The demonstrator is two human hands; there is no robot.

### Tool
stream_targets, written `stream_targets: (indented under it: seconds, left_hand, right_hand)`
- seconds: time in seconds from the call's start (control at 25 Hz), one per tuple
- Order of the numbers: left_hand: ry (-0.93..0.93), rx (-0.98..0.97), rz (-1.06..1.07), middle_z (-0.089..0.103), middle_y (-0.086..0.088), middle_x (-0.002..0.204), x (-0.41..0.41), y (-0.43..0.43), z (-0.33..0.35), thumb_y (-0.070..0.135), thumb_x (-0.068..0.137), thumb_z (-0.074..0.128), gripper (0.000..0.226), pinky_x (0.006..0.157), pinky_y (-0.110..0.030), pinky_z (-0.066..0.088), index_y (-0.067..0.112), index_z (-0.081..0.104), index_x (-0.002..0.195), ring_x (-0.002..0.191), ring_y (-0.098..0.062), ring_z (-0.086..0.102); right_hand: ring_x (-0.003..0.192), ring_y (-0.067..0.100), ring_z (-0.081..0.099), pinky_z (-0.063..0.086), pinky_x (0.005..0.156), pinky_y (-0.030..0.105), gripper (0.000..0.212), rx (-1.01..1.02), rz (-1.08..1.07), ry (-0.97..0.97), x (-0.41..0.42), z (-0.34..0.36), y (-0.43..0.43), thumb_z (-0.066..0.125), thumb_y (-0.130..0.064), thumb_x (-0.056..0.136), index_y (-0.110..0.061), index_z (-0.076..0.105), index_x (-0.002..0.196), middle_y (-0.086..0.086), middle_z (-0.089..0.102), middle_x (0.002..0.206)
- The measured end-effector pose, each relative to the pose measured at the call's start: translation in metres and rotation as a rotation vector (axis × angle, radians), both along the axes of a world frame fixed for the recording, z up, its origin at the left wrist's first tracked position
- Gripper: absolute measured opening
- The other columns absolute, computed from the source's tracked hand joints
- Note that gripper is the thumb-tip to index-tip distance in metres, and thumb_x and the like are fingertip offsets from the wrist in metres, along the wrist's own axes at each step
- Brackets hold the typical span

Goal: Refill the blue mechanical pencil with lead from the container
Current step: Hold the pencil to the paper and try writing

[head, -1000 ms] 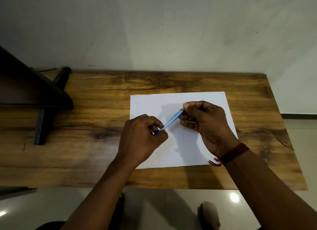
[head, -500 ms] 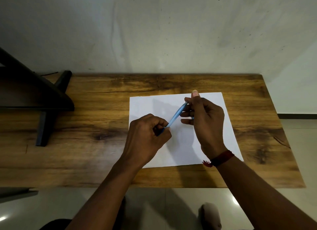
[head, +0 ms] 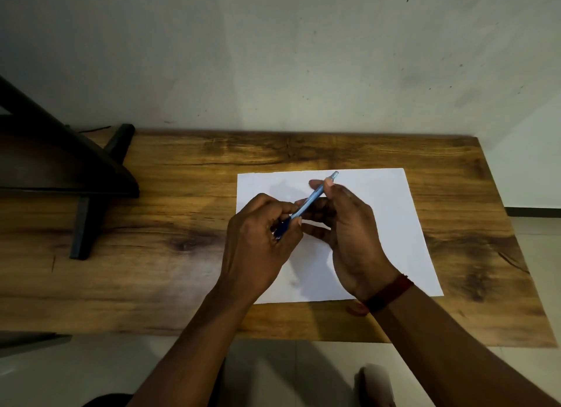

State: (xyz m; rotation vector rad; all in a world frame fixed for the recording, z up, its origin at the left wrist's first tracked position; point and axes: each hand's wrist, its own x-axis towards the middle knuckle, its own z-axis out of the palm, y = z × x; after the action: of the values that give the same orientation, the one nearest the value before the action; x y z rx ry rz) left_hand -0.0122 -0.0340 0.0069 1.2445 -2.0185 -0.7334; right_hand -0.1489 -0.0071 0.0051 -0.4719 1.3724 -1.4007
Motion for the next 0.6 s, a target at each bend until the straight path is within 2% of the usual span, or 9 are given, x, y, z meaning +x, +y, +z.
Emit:
stream_targets:
  seconds: [0.08,0.16,0.2,0.28,0.36,0.48,0.6]
  left_hand:
    - [-0.009,-0.034,0.005,0.068,-0.008,0.091,-0.001,-0.002,-0.002,0.023,0.082,0.071,0.023,0.067,-0.007,0.042,0.006,0.072,0.098,0.075,-0.010,0.059]
    - [0.016,-0.031,0.026,0.066,-0.006,0.102,-0.002,-0.002,-0.006,0.033,0.080,0.071,0.038,0.070,-0.011,0.046,0.009,0.067,0.109,0.086,-0.011,0.060]
    - [0.041,-0.013,0.068,0.062,-0.003,0.108,-0.002,-0.001,-0.008,0.039,0.079,0.070,0.046,0.070,-0.012,0.047,0.012,0.063,0.116,0.090,-0.010,0.059]
    - [0.078,-0.027,0.186,0.060,-0.001,0.111,-0.001,-0.003,-0.012,0.043,0.082,0.066,0.046,0.068,-0.015,0.049,0.017,0.058,0.119,0.091,-0.008,0.057]
    - [0.062,-0.108,0.273,0.061,-0.006,0.108,0.001,-0.005,-0.020,0.038,0.084,0.063,0.038,0.065,-0.023,0.052,0.015,0.058,0.114,0.090,-0.010,0.057]
    - [0.021,-0.120,0.319,0.060,-0.008,0.110,0.003,-0.005,-0.027,0.029,0.082,0.065,0.037,0.070,-0.033,0.055,0.012,0.056,0.113,0.097,-0.017,0.058]
    - [-0.040,-0.071,0.314,0.058,-0.008,0.114,0.003,-0.005,-0.026,0.034,0.081,0.061,0.040,0.077,-0.023,0.046,0.013,0.055,0.115,0.103,-0.019,0.055]
  right_hand:
    - [0.098,0.027,0.069,0.055,0.081,0.037,0.037,0.038,0.041,-0.151,0.001,-0.001,-0.006,0.044,-0.038,0.099,-0.012,0.069,0.108,0.012,0.074,0.096]
    - [0.102,0.028,0.066,0.052,0.090,0.043,0.036,-0.012,0.027,-0.340,-0.007,0.004,-0.014,0.042,-0.039,0.099,-0.014,0.067,0.109,0.011,0.072,0.096]
    - [0.101,0.028,0.065,0.050,0.093,0.044,0.034,-0.078,0.005,-0.435,-0.014,0.007,-0.019,0.042,-0.039,0.099,-0.017,0.065,0.112,0.010,0.070,0.094]
    - [0.087,0.023,0.064,0.049,0.095,0.045,0.032,-0.217,-0.071,-0.561,-0.031,0.011,-0.027,0.042,-0.041,0.100,-0.020,0.062,0.113,0.006,0.062,0.084]
    - [0.067,0.017,0.054,0.049,0.082,0.039,0.037,-0.266,-0.147,-0.584,-0.047,0.010,-0.030,0.042,-0.049,0.097,-0.019,0.064,0.101,0.002,0.051,0.072]
    - [0.054,0.016,0.035,0.035,0.062,0.033,0.045,-0.222,-0.205,-0.555,-0.063,0.005,-0.029,0.043,-0.057,0.089,-0.017,0.058,0.074,0.000,0.038,0.061]
    - [0.050,0.016,0.027,0.032,0.057,0.031,0.045,-0.192,-0.245,-0.541,-0.071,-0.001,-0.025,0.043,-0.058,0.082,-0.018,0.051,0.064,-0.001,0.034,0.053]
